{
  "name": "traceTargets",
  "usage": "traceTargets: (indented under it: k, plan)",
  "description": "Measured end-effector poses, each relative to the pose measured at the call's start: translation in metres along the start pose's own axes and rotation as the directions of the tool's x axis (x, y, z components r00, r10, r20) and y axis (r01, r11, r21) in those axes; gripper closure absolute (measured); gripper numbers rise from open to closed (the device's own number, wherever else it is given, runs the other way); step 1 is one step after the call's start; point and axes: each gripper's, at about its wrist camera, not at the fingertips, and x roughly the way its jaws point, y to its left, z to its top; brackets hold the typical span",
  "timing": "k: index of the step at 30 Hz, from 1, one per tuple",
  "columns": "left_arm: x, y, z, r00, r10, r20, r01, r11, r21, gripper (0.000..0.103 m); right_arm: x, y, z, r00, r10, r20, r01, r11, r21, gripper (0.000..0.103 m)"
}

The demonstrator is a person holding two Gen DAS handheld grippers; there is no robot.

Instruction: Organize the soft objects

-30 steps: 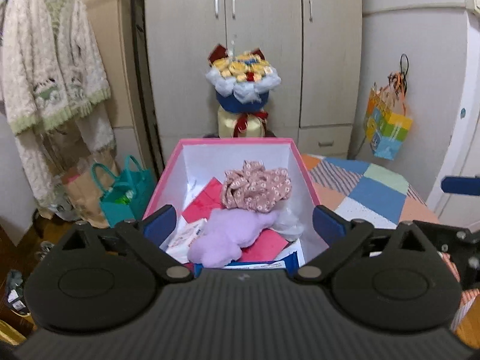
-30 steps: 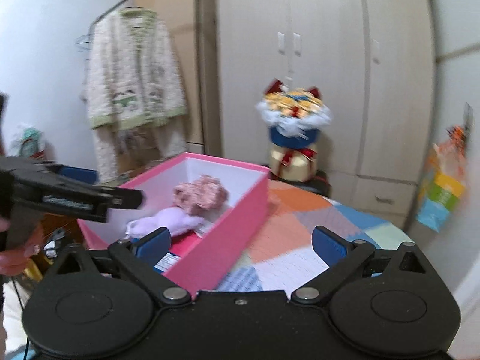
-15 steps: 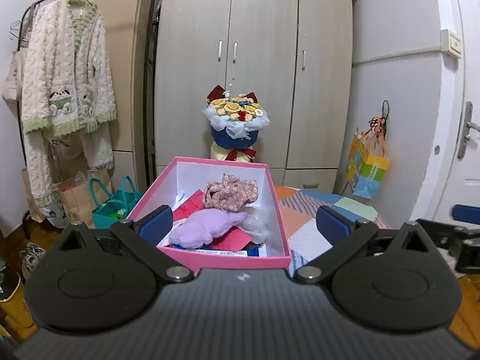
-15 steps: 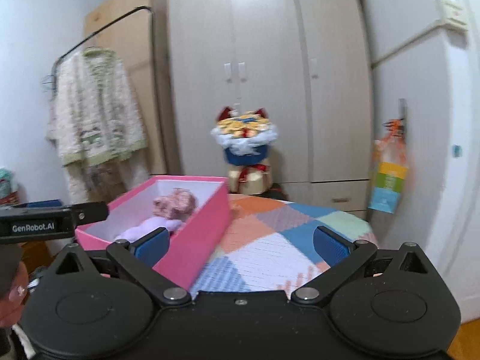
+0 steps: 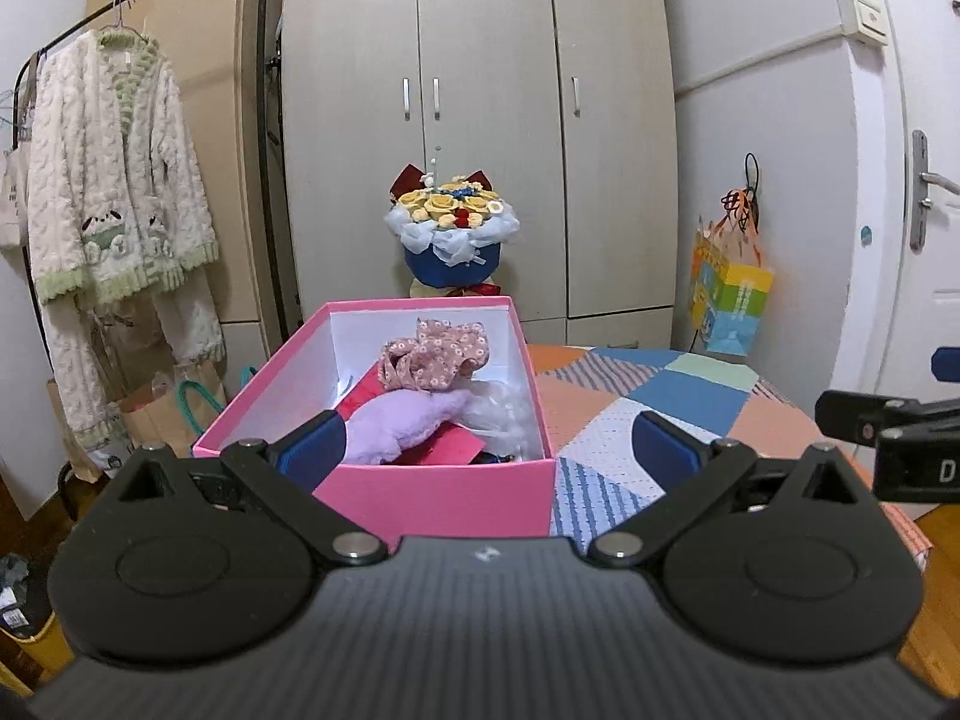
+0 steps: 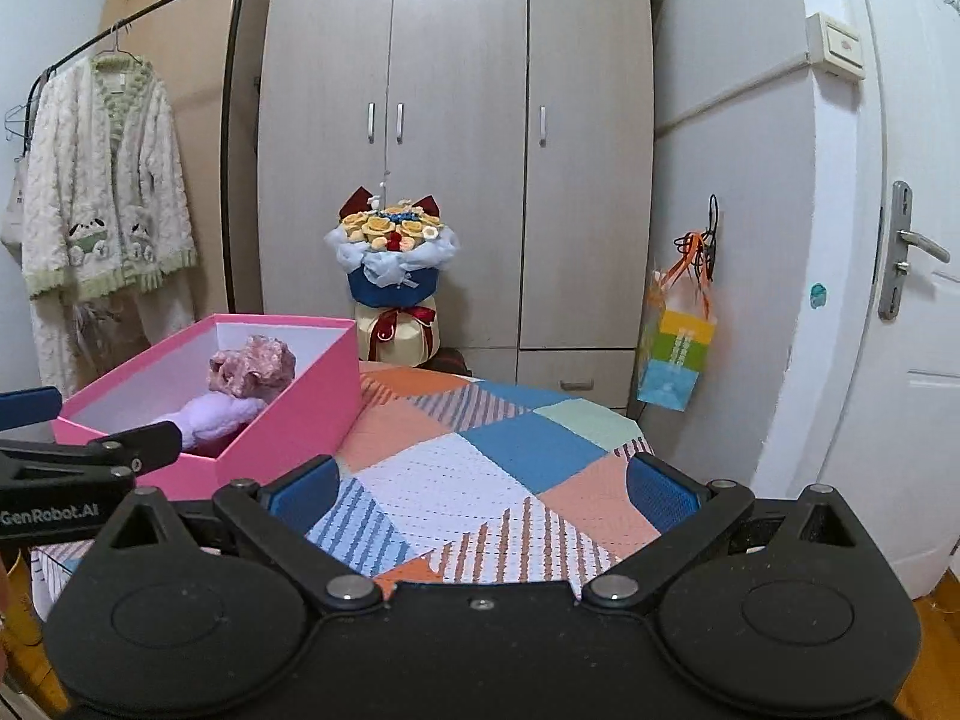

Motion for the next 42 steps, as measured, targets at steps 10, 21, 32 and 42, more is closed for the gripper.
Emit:
traceTargets:
  k: [10, 21, 32, 42]
  plan:
    - [-0.009, -0.002, -0.005, 0.999, 0.046, 0.029, -0.047, 0.999, 0.026, 0.000, -0.012, 0.001, -0.005, 0.997, -0.065, 0.035, 0.066, 0.998, -0.020, 0.000]
    - [-0.012, 0.003, -0.008, 0.998, 0.047, 0.045, -0.048, 0.999, 0.026, 0.000, -0.018, 0.002, -0.013, 0.997, -0.029, 0.069, 0.030, 0.999, -0.020, 0.000]
    - [-0.010, 0.006, -0.011, 0.998, 0.054, 0.035, -0.055, 0.998, 0.037, 0.000, -0.016, 0.000, -0.014, 0.994, -0.080, 0.072, 0.082, 0.997, -0.015, 0.000]
    - [-0.011, 0.010, -0.011, 0.999, 0.034, 0.036, -0.035, 0.999, 0.025, 0.000, -0.013, 0.001, -0.014, 0.992, -0.112, 0.066, 0.114, 0.993, -0.028, 0.000]
